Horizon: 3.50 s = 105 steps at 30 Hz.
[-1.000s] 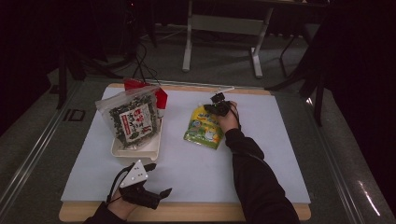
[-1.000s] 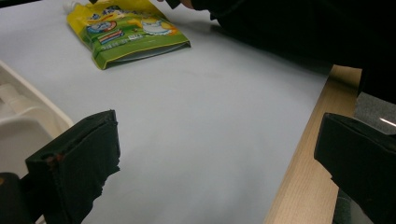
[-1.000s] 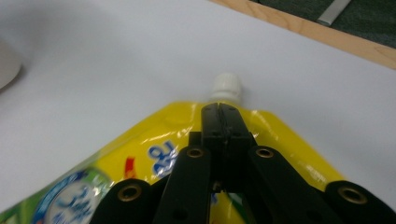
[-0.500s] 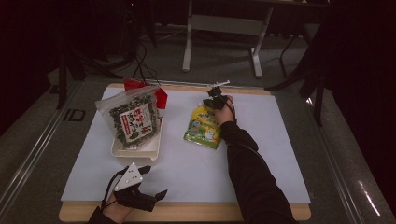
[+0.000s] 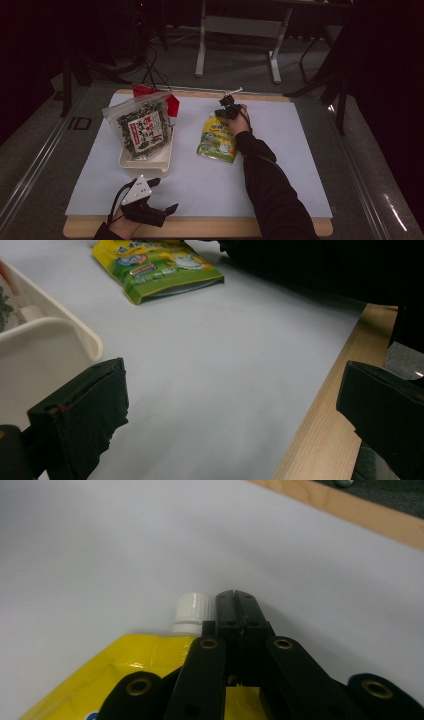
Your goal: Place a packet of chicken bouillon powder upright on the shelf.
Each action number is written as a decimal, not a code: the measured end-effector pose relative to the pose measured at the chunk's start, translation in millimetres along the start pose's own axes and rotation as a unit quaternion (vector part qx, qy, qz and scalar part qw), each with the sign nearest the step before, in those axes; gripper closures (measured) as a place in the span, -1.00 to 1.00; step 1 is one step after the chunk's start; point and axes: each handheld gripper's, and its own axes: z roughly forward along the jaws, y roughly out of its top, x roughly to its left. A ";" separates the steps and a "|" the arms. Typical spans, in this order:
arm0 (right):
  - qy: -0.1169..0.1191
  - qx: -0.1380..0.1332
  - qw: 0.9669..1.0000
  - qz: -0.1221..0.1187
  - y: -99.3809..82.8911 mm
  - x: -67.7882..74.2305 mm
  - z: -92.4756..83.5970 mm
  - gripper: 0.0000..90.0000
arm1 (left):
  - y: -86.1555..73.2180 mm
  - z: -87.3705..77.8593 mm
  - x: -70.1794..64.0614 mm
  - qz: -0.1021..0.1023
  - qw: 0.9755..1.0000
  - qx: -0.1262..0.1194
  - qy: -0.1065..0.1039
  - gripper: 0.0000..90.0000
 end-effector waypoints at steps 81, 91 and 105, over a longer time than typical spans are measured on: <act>0.059 0.103 0.989 -0.088 -129.5 36.9 -134.9 -0.19 | 6.5 25.4 -3.7 0.023 0.999 0.022 -0.028 -0.97; 0.036 0.136 0.983 -0.121 -127.2 52.9 -131.6 0.14 | 6.1 26.7 -4.5 0.026 0.999 0.025 -0.028 -0.97; 0.039 0.145 0.980 -0.129 -125.2 58.9 -129.6 -0.15 | 6.0 26.5 -4.1 0.024 0.999 0.026 -0.029 -0.97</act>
